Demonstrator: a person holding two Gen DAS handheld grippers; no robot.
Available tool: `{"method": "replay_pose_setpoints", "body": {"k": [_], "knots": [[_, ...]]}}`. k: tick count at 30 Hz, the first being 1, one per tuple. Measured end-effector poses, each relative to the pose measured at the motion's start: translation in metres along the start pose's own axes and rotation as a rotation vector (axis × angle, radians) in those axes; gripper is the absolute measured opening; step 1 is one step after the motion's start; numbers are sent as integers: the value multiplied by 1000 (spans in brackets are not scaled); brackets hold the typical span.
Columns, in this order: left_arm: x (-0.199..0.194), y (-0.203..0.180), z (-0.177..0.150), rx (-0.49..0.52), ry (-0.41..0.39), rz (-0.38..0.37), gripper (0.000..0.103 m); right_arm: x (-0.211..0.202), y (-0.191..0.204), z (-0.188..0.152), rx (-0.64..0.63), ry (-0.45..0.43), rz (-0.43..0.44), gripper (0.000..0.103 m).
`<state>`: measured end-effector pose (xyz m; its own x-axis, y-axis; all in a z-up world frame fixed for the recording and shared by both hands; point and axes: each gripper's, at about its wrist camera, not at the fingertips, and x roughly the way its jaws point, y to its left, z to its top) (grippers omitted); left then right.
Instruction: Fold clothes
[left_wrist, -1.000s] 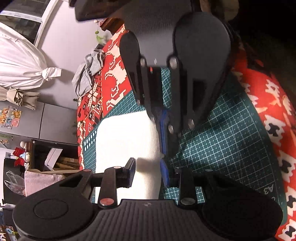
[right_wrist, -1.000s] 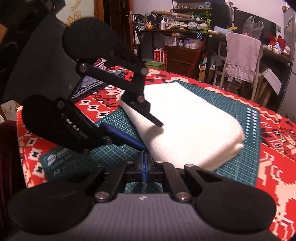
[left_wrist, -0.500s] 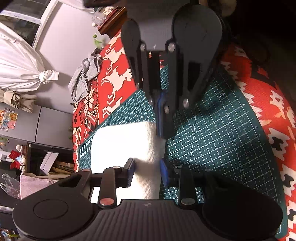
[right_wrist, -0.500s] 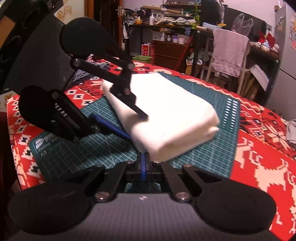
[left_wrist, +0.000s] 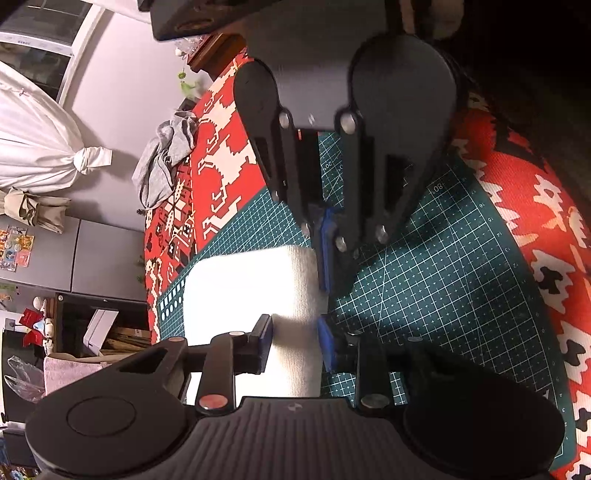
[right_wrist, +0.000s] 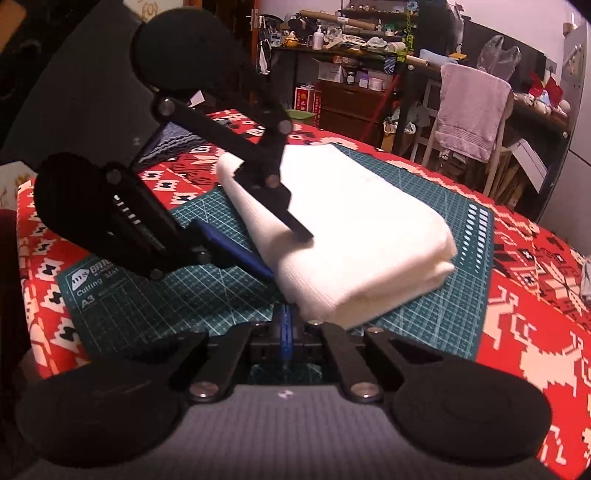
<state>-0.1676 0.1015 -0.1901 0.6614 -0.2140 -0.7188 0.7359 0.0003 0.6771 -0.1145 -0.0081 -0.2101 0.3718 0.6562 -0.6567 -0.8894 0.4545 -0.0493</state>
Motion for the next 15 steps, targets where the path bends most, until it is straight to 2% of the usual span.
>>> {"method": "replay_pose_setpoints", "body": {"k": [4, 9, 14, 15], "knots": [[0, -1, 2, 10, -23, 13, 28, -22, -11, -12, -9, -3, -21, 2], [3, -2, 9, 29, -39, 9, 28, -29, -21, -13, -9, -48, -9, 21], [4, 0, 16, 55, -50, 2, 28, -21, -22, -4, -67, -68, 41, 20], [5, 1, 17, 56, -50, -1, 28, -20, -21, -4, -79, -71, 45, 14]]}}
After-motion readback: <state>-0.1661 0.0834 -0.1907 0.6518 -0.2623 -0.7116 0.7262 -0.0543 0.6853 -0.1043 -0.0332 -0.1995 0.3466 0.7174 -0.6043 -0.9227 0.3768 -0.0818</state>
